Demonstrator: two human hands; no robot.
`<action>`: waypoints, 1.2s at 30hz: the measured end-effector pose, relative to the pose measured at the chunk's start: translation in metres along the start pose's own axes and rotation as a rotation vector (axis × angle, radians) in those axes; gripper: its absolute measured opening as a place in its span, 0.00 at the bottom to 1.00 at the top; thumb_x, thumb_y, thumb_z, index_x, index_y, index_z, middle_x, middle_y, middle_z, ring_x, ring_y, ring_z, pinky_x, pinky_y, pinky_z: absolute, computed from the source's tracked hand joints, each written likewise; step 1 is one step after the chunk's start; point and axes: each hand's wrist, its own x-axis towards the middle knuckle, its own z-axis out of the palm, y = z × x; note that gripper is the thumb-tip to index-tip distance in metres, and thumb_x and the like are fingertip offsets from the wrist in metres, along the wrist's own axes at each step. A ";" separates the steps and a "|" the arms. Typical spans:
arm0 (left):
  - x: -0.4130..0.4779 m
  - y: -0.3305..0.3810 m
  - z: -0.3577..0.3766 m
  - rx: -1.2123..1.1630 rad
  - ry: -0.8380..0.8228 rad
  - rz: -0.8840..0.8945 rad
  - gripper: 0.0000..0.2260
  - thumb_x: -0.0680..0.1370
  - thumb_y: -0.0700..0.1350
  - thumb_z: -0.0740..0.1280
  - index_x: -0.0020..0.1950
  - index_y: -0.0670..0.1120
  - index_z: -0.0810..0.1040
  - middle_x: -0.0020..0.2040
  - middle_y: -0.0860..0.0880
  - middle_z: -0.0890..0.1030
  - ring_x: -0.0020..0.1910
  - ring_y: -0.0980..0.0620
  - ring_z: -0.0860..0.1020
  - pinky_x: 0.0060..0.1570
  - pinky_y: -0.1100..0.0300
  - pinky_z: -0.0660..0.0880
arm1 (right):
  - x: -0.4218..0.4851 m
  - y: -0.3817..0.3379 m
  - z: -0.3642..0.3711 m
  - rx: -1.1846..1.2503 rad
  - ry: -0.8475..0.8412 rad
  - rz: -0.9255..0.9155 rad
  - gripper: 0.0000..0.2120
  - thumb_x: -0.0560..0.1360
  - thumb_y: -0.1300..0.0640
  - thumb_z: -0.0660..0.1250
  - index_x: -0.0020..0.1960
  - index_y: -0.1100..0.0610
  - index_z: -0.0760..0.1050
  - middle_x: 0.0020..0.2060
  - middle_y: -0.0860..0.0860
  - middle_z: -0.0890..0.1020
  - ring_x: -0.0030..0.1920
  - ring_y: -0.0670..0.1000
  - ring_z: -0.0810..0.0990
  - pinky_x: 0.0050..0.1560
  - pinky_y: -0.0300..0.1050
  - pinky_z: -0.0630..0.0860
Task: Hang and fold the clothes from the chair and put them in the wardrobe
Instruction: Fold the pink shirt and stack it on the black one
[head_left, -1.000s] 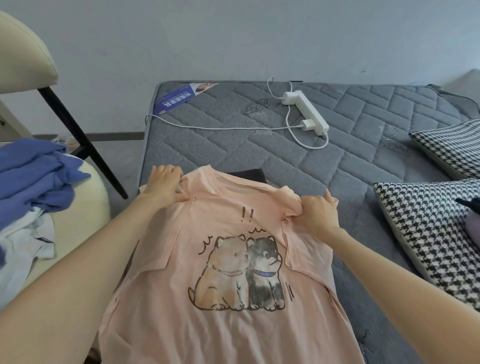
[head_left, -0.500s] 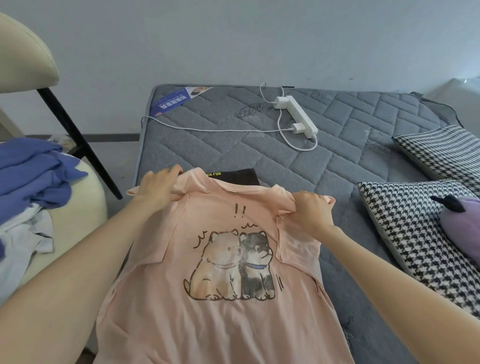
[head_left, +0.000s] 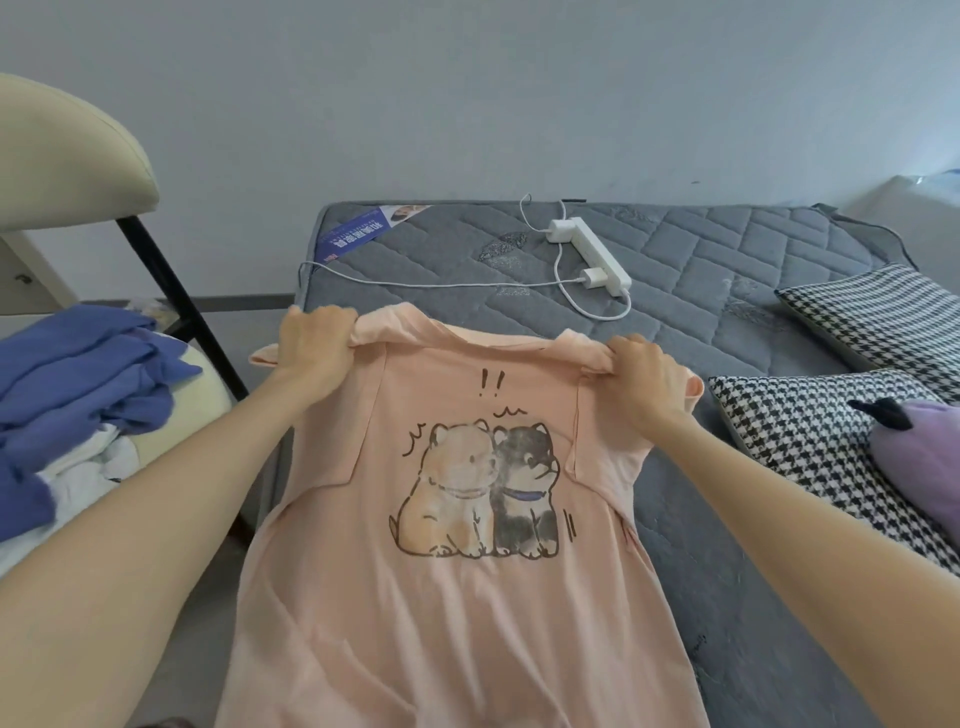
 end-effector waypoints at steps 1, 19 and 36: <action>0.005 -0.001 -0.007 0.002 0.038 -0.005 0.07 0.76 0.36 0.60 0.50 0.44 0.76 0.49 0.42 0.80 0.49 0.41 0.78 0.48 0.51 0.64 | 0.006 -0.002 -0.006 -0.007 0.025 -0.010 0.10 0.77 0.52 0.64 0.47 0.59 0.75 0.47 0.55 0.77 0.45 0.61 0.78 0.38 0.50 0.65; -0.020 0.001 -0.025 -0.132 0.233 0.040 0.14 0.70 0.30 0.63 0.53 0.42 0.77 0.47 0.41 0.81 0.43 0.39 0.78 0.43 0.51 0.60 | -0.016 0.017 -0.005 0.109 0.136 0.008 0.06 0.70 0.69 0.60 0.43 0.61 0.70 0.44 0.58 0.75 0.43 0.62 0.74 0.39 0.49 0.60; -0.186 0.007 0.030 -0.122 0.043 0.148 0.22 0.55 0.27 0.73 0.45 0.44 0.80 0.39 0.48 0.81 0.30 0.43 0.78 0.35 0.56 0.73 | -0.157 0.048 0.064 0.011 -0.154 -0.051 0.10 0.69 0.68 0.62 0.39 0.55 0.65 0.40 0.50 0.68 0.36 0.56 0.69 0.32 0.44 0.61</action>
